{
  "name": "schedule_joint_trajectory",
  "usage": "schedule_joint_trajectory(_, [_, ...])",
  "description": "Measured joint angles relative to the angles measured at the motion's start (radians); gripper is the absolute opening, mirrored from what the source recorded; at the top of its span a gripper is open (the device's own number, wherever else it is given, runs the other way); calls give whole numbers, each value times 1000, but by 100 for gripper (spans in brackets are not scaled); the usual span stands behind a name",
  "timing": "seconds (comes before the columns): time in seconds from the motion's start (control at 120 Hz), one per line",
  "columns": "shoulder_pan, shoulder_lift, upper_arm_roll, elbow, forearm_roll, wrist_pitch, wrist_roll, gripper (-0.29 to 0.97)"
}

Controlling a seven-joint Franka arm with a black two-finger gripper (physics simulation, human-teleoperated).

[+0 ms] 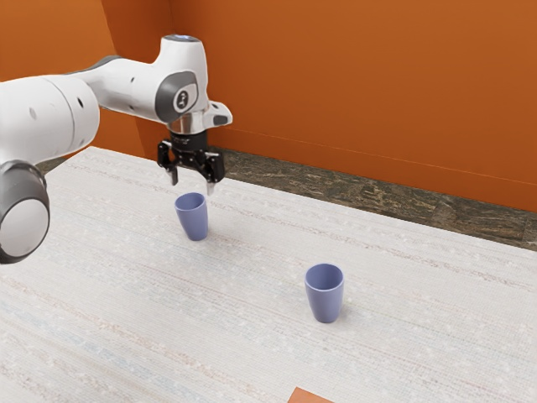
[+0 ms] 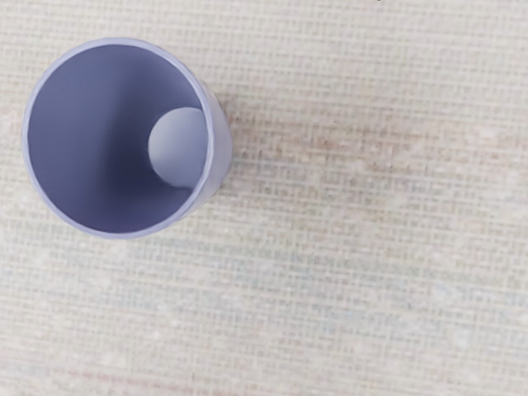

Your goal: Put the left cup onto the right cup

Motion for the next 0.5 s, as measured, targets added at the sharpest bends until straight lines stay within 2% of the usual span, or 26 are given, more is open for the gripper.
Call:
schedule_joint_trajectory(0.242, [59,87,-4,34,-21,70,-35,68])
schedule_joint_trajectory(0.5, [71,205,-4,126,-70,156,-22,68])
